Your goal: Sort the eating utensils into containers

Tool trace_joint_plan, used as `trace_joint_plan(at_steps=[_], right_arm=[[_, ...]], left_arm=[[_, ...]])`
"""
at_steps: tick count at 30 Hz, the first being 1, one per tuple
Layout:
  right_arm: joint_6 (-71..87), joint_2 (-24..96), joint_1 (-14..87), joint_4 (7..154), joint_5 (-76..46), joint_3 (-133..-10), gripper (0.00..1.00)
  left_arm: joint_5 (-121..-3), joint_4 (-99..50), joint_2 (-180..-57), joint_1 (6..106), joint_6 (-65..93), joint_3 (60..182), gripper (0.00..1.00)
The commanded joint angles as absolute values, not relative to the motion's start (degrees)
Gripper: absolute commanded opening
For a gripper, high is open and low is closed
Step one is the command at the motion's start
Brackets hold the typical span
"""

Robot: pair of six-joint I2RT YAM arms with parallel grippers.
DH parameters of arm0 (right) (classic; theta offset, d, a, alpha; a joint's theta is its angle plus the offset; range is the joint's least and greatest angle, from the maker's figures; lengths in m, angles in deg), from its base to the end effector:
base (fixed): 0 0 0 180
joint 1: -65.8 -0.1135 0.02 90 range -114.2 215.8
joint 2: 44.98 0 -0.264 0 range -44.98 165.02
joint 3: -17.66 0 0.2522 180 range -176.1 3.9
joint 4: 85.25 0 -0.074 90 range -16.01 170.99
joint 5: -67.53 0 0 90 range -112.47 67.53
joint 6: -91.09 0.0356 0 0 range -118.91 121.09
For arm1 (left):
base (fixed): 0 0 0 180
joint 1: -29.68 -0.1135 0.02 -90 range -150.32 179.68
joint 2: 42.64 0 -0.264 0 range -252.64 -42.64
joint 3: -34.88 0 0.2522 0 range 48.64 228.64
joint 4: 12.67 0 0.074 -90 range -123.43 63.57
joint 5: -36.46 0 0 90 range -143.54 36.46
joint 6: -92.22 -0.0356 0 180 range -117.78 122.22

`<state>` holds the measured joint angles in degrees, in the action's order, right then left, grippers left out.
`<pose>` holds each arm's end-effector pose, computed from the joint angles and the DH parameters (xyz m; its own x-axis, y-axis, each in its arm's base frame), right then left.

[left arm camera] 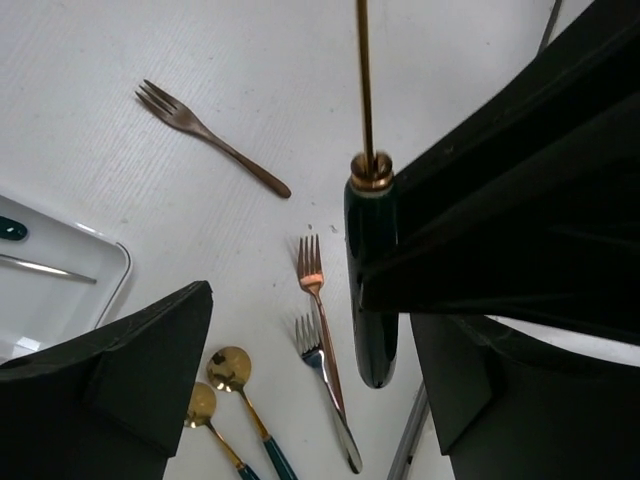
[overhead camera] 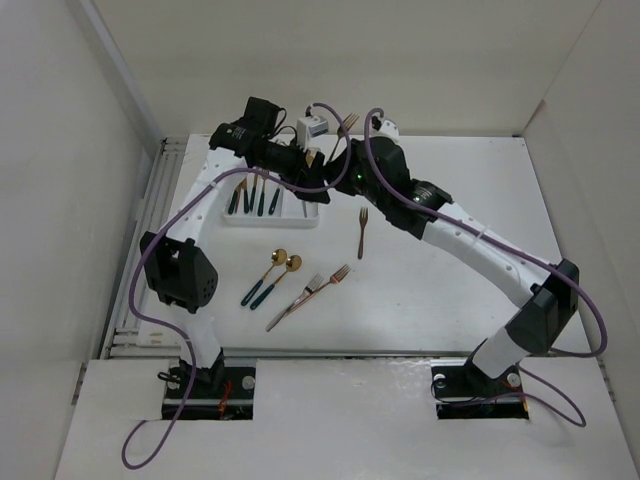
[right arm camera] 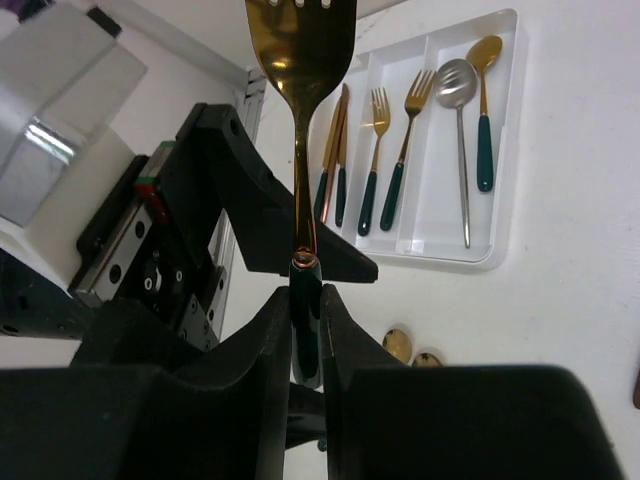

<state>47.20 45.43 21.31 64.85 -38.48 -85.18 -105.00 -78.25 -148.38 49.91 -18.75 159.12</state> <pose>0.2718 0.2533 0.3993 -0.4987 0.4812 -0.7210 -0.1825 0.7548 0.6300 0.3622 -0.1632 0.3772 -0.3857 0.3798 -0.8409 0.9138 0.2833 -0.2911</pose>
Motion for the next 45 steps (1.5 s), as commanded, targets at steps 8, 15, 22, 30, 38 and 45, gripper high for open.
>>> trace_joint_plan(at_steps=[8,15,22,30,38,45], right_arm=[[46.18,48.18,23.35,68.95,-30.12,-85.04,0.00],[46.18,50.90,24.93,70.09,-25.64,-86.27,0.00],[47.58,55.56,29.85,70.62,-17.82,-88.12,0.50],[45.13,55.57,32.14,65.17,-20.80,-88.12,0.64],[43.81,56.09,34.08,62.71,-21.94,-88.12,0.64],[43.81,56.09,35.74,62.71,-21.42,-87.06,0.64]], left_arm=[[-104.78,-75.83,-150.04,50.16,-16.24,163.87,0.40],[-104.78,-76.44,-152.33,50.16,-16.24,163.34,0.00],[-99.52,-71.53,-155.14,45.60,-9.57,160.62,0.00],[-88.62,-64.93,-167.16,36.80,0.02,163.50,0.00],[-83.42,-64.93,-174.83,36.27,0.64,166.15,0.00],[-80.18,-61.07,-174.30,36.79,0.11,162.90,0.00]])
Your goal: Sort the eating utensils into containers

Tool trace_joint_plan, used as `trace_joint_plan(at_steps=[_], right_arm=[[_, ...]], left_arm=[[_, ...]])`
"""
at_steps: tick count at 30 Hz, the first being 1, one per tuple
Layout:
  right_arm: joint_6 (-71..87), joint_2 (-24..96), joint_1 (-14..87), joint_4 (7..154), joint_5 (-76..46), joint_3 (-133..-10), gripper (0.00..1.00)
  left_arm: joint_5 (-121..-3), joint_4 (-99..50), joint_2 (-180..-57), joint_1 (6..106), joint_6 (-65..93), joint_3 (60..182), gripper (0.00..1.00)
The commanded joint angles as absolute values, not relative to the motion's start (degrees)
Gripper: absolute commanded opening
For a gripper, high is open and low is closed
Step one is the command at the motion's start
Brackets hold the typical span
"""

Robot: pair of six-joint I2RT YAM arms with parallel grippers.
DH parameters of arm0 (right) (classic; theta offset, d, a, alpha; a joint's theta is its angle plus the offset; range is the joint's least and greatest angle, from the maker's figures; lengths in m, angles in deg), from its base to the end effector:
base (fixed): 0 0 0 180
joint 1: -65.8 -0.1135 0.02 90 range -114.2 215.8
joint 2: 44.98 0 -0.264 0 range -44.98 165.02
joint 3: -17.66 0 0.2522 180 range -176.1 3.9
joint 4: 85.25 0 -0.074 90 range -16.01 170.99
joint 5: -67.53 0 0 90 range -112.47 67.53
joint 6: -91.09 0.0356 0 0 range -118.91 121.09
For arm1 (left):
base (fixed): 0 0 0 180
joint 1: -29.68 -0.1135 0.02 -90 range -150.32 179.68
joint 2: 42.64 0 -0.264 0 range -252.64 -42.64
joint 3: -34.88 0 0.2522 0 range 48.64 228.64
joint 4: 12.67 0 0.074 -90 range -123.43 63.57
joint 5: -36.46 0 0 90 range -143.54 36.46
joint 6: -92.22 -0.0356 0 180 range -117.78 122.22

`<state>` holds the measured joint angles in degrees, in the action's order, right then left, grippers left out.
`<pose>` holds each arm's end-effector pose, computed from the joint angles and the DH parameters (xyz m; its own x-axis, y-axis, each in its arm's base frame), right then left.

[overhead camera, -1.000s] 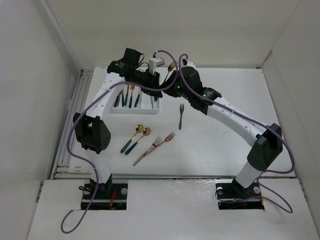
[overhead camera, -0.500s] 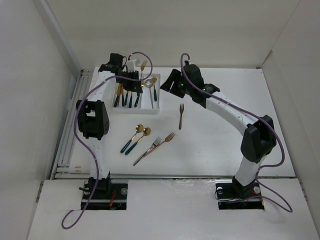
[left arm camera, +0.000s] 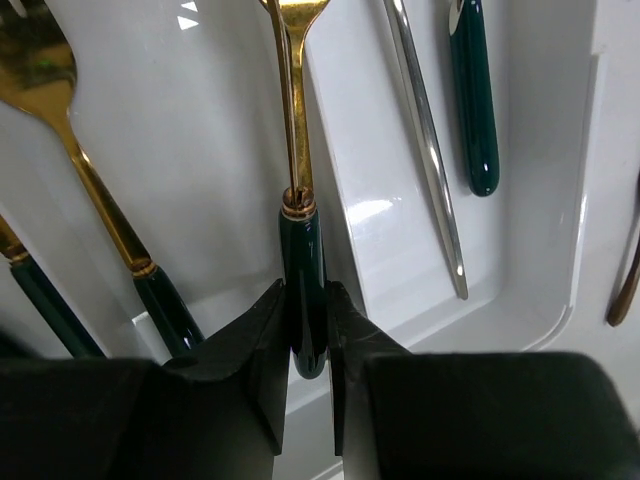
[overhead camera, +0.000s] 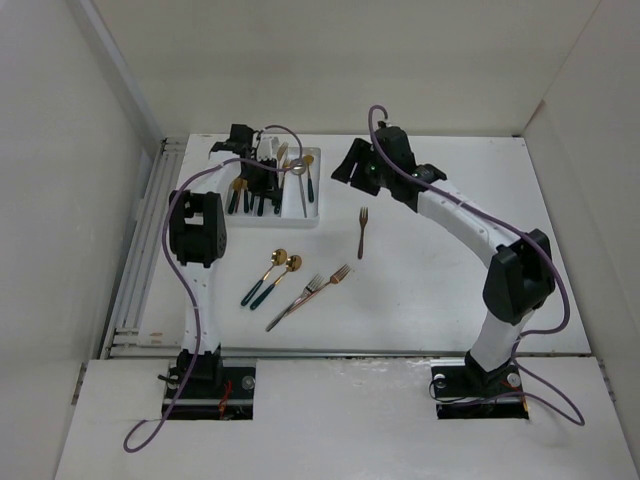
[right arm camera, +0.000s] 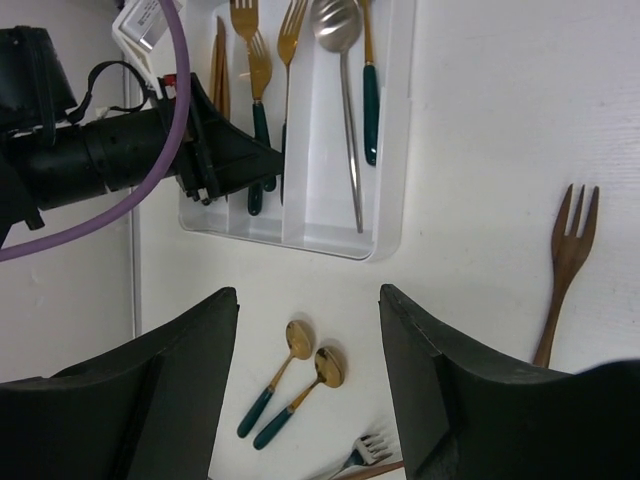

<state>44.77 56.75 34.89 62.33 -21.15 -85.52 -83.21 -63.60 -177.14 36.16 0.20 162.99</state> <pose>0.3597 0.2163 0.3220 -0.6857 0.3942 -0.6119 -0.0787 0.7956 0.6007 0.5071 -0.0753 0.1854 -0.8230 0.1243 -0.5543 0.3929 0.8293 -0.3974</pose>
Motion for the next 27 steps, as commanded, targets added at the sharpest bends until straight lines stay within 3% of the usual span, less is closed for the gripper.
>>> trace_joint_plan(at_steps=[1,4,9,16,20,22,25,26,27], right_arm=[[43.81,56.09,35.75,62.71,-21.42,-86.45,0.64],[43.81,55.57,36.27,62.71,-21.42,-86.45,0.64],[43.81,55.04,36.80,62.18,-21.42,-85.92,0.64],[43.81,54.51,36.80,62.18,-21.42,-85.39,0.64],[43.81,53.90,36.80,62.18,-21.94,-84.78,0.64],[43.81,53.90,36.80,62.18,-21.94,-84.78,0.64],[43.81,53.90,36.80,62.18,-21.94,-84.25,0.64],[43.28,53.37,36.80,62.18,-21.94,-84.25,0.64],[43.28,53.37,36.80,62.18,-21.94,-84.25,0.64]], left_arm=[[-79.65,-61.06,-174.30,36.80,0.11,163.51,0.00],[-79.64,-61.59,-174.92,36.80,0.11,163.52,0.00],[-81.05,-61.59,-174.92,37.32,-0.50,161.93,0.30],[-64.10,-61.59,-174.92,38.55,2.92,161.32,0.32],[-67.58,-61.59,-173.78,39.08,1.52,161.32,0.32],[-67.60,-61.06,-173.78,39.08,0.99,161.32,0.37],[-68.30,-61.06,-173.78,39.70,0.99,160.79,0.33],[-68.83,-61.06,-174.30,39.70,0.99,160.79,0.13],[-69.36,-61.06,-174.30,39.70,0.99,160.79,0.04]])
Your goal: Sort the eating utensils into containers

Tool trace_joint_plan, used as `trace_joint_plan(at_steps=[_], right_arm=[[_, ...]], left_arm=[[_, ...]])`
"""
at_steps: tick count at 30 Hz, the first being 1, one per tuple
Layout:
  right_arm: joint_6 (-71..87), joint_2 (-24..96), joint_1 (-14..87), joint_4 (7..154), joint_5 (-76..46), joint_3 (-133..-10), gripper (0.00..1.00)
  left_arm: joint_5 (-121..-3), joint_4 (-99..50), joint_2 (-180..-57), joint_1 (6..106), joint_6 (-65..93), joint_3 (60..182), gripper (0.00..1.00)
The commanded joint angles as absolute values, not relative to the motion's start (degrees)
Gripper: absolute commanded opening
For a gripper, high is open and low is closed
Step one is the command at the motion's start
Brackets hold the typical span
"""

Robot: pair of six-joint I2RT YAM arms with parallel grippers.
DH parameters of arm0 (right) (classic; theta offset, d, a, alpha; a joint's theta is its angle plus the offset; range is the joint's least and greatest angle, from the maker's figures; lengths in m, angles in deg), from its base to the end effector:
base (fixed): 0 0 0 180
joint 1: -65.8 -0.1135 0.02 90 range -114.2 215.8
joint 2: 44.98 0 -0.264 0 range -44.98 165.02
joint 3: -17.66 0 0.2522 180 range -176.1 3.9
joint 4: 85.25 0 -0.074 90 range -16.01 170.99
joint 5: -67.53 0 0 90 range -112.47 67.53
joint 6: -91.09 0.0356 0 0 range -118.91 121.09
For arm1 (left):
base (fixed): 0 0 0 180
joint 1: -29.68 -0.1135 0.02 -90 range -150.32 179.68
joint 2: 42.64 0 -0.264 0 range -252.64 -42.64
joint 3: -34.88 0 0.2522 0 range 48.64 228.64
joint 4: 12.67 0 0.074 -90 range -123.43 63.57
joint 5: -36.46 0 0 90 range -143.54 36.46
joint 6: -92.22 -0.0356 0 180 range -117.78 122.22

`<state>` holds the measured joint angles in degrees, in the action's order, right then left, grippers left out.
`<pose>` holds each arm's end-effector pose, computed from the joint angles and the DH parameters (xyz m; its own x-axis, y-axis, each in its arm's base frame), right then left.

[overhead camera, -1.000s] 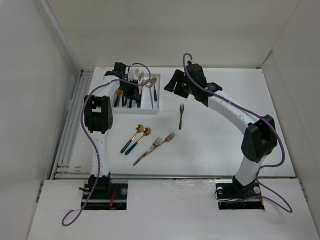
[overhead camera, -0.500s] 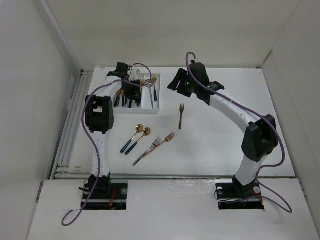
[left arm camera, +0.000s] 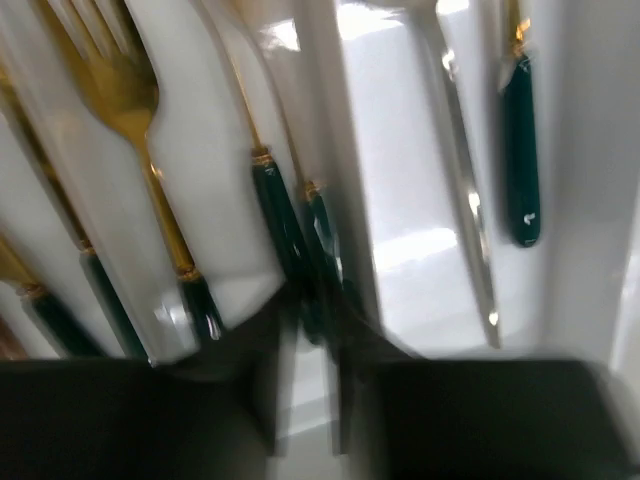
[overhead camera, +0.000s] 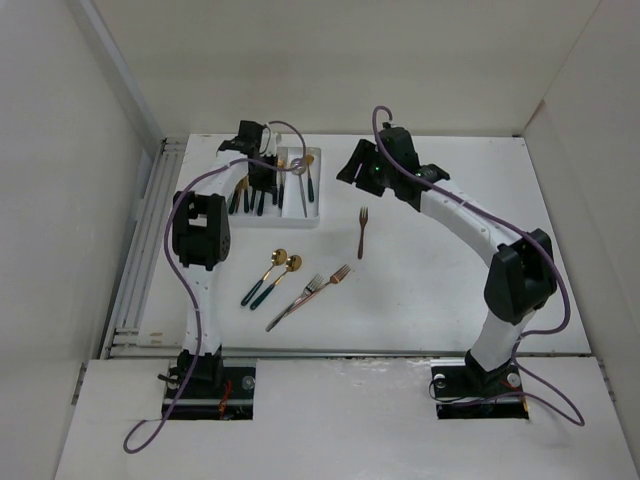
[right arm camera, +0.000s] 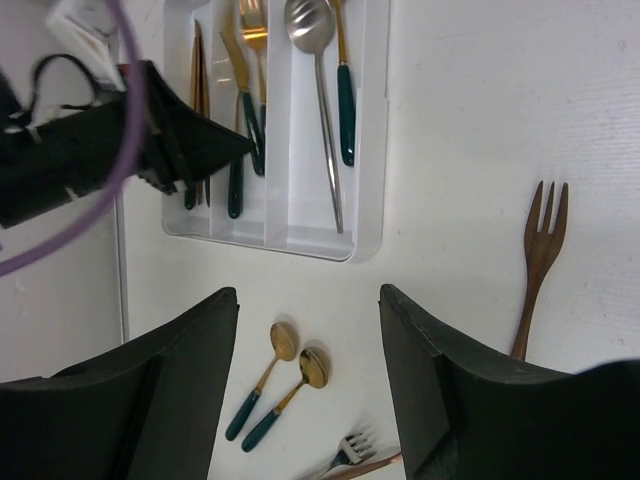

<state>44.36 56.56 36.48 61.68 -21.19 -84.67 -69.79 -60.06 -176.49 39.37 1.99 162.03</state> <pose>0.3638 0.2052 0.3171 -0.6859 0.4007 -0.6074 -0.0493 0.8072 0.5882 0.5078 -0.0968 0.1868 -0.7971 0.1400 -0.5874 0.3266 0.9182 -0.2243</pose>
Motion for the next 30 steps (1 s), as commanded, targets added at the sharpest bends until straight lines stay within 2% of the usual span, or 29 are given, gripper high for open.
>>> trace_joint_plan(at_steps=[1,11,14,19,20,23,30], right_arm=[[43.28,53.37,36.80,62.18,-21.94,-84.25,0.64],[43.28,51.08,36.80,62.18,-22.56,-81.88,0.64],[43.28,50.56,36.80,62.18,-22.56,-81.88,0.64],[42.66,50.56,36.80,57.10,-26.24,-82.67,0.65],[42.66,51.60,36.80,53.78,-27.30,-82.67,0.68],[41.18,55.54,36.80,47.19,-29.41,-83.19,0.71],[35.73,64.69,34.44,43.55,-28.27,-82.67,0.68]], left_arm=[[-69.36,-61.06,-174.30,39.70,0.99,160.79,0.01],[-69.27,-60.45,-171.58,39.70,0.99,161.05,0.01],[-69.27,-61.06,-171.58,39.70,0.46,161.58,0.08],[-69.27,-62.12,-169.22,40.22,-0.59,161.58,0.32],[-69.27,-62.12,-168.16,40.22,-0.59,161.58,0.40],[-69.27,-62.64,-165.97,40.22,-1.12,163.51,0.50],[-62.09,-64.49,-158.86,40.22,-3.49,165.54,0.58]])
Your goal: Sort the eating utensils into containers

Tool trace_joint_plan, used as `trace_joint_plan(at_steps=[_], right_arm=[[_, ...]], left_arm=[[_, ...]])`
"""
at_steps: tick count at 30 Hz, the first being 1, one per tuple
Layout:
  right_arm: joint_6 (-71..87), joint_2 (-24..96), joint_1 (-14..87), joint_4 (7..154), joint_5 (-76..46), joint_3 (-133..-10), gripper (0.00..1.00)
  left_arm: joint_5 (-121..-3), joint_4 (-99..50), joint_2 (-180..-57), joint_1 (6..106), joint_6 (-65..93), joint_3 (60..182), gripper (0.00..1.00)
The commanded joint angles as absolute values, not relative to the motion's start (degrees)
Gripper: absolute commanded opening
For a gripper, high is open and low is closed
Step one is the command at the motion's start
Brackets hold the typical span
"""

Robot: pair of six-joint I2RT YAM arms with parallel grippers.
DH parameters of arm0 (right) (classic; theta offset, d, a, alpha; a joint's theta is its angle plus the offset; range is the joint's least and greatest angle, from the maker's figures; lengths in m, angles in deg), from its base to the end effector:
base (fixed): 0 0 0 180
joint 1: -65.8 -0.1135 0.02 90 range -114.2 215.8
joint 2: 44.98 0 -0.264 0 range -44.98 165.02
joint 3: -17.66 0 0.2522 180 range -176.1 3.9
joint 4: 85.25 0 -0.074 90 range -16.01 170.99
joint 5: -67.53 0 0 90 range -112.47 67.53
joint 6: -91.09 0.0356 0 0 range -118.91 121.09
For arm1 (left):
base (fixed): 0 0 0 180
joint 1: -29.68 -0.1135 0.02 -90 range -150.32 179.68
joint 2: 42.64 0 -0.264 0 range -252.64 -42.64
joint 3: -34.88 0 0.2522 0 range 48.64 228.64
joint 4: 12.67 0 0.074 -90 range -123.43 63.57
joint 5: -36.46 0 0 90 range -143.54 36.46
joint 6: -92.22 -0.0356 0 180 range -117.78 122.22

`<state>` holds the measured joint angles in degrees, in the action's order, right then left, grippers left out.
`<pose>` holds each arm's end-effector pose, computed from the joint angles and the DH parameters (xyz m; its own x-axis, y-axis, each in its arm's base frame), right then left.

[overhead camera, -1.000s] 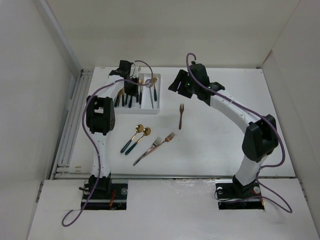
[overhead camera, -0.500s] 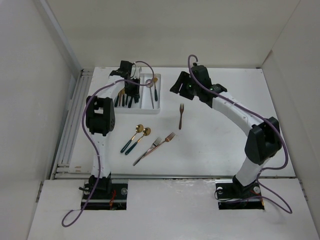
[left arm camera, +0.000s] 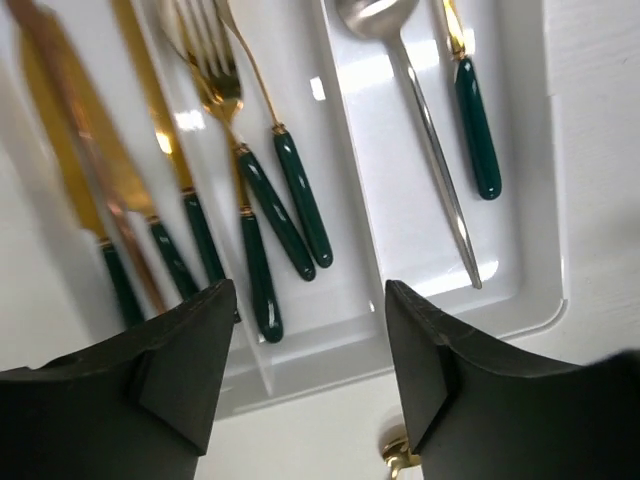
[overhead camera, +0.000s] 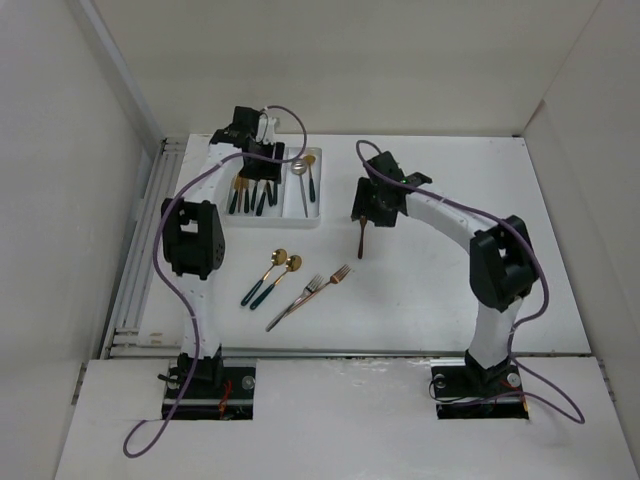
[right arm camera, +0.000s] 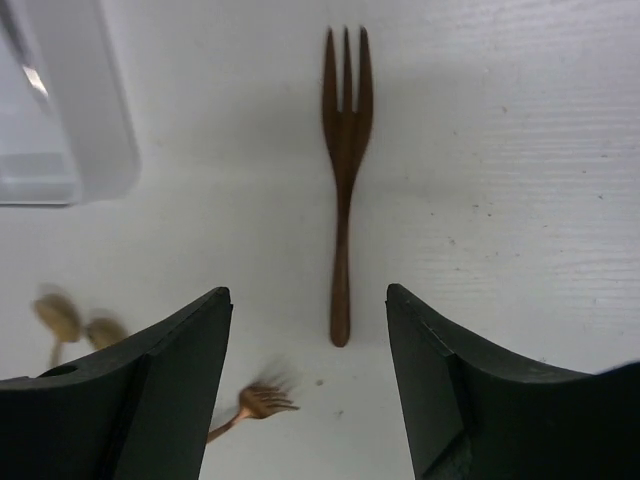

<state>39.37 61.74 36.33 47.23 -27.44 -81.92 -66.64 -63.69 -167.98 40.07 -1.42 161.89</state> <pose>0.3580 0.1988 0.2457 -0.8341 0.2376 -0.4978 0.0895 0.9488 0.3029 0.4860 -0.0973 0.2538 -0.7244 0.1957 -0.6610 0.3676 0.9208 -0.1303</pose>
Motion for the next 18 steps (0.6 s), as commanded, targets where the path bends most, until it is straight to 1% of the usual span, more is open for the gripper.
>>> trace_joint_plan(at_steps=[1,3,5,7,10,11,14,15,17,18], right_arm=[[35.02,65.49,34.43,43.55,-28.88,-82.67,0.68],[35.02,66.99,34.43,43.55,-29.41,-83.28,0.67],[35.90,68.22,34.43,44.07,-31.24,-83.81,0.63],[36.77,70.06,34.43,44.68,-32.66,-84.33,0.62],[36.17,73.74,34.43,43.04,-32.67,-86.88,0.57],[35.64,74.89,34.43,42.06,-32.67,-87.76,0.50],[35.63,77.18,34.43,40.73,-32.67,-89.09,0.39],[35.63,77.19,34.43,40.73,-32.15,-88.39,0.30],[35.63,77.19,34.43,42.66,-31.36,-86.46,0.22],[35.63,77.19,34.43,43.19,-31.35,-86.45,0.11]], left_arm=[[-60.85,-64.49,-157.97,40.22,-3.49,165.54,0.58],[-58.65,-65.01,-156.21,40.22,-4.10,165.54,0.68],[-55.93,-65.63,-153.92,40.22,-4.11,165.01,0.68],[-55.39,-65.63,-152.25,40.22,-4.11,163.87,0.68],[-54.77,-66.16,-149.35,40.22,-4.11,162.29,0.68],[-54.77,-66.77,-148.30,40.22,-4.11,161.59,0.68],[-54.24,-66.78,-146.89,40.22,-4.64,160.10,0.69],[-53.63,-67.30,-146.10,40.22,-4.64,160.09,0.69],[-54.15,-68.00,-145.40,40.22,-5.25,159.39,0.69],[-55.72,-68.01,-144.69,40.22,-5.77,159.39,0.69]])
